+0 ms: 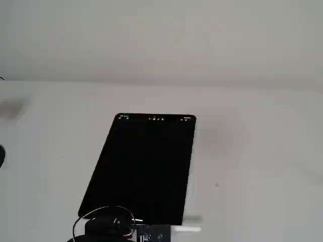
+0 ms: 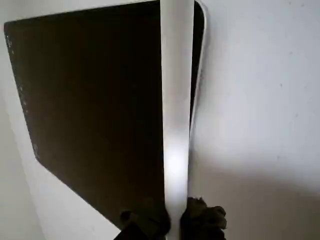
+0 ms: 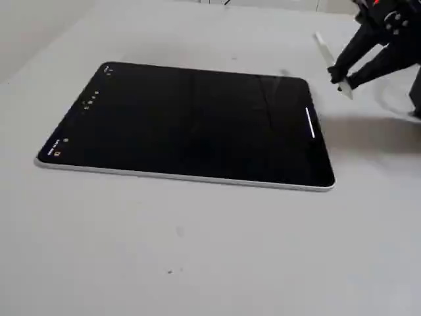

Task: Draw a line in the middle of the ipad using the apple pencil

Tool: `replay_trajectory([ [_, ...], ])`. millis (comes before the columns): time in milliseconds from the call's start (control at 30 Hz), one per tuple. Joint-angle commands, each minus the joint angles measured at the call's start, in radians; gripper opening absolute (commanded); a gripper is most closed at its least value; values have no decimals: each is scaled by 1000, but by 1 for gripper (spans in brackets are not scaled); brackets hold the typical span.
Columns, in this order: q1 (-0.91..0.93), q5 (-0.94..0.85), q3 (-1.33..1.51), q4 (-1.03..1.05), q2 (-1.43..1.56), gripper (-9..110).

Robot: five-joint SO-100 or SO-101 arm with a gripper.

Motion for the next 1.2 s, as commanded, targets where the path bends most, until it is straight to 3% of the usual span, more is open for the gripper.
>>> replay_trajectory([
  [0,6,-26,26,-2,-3,0],
  [1167,-37,-28,26,-2,-3,0],
])
